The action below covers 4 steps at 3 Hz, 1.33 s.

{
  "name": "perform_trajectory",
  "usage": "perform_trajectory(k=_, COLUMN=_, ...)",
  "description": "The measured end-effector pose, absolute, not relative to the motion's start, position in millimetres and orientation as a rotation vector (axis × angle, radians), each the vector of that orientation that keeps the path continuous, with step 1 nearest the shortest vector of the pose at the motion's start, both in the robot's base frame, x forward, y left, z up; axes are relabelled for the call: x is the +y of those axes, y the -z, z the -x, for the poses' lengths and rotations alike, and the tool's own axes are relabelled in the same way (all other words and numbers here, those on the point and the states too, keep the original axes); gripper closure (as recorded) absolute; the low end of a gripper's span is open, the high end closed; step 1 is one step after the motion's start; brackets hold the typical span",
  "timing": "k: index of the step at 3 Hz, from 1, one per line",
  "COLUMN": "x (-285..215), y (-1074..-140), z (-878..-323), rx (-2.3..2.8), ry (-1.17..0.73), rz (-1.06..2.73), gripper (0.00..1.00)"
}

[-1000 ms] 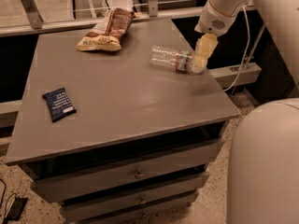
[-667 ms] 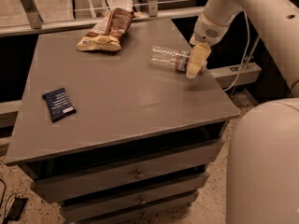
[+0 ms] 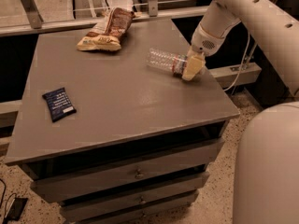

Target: Move water bottle near brown chip bag

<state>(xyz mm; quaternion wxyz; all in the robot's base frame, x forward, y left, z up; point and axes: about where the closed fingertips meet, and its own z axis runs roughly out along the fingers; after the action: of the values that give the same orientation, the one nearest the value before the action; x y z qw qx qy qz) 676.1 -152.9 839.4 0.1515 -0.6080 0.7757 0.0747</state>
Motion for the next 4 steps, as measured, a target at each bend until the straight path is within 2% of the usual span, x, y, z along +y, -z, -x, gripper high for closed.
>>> perform_trajectory(k=1, x=-156.2, y=-848.5, z=-665.8, rx=2.217, ry=-0.310, rz=1.710, gripper=0.86)
perform_trajectory(k=2, x=-158.8, y=-884.2, z=-666.5, rx=2.211, ry=-0.321, rz=1.646, gripper=1.00)
perform_trajectory(k=4, x=-154.2, y=-911.9, z=-677.8, rx=2.200, ry=-0.269, rz=1.594, gripper=1.00)
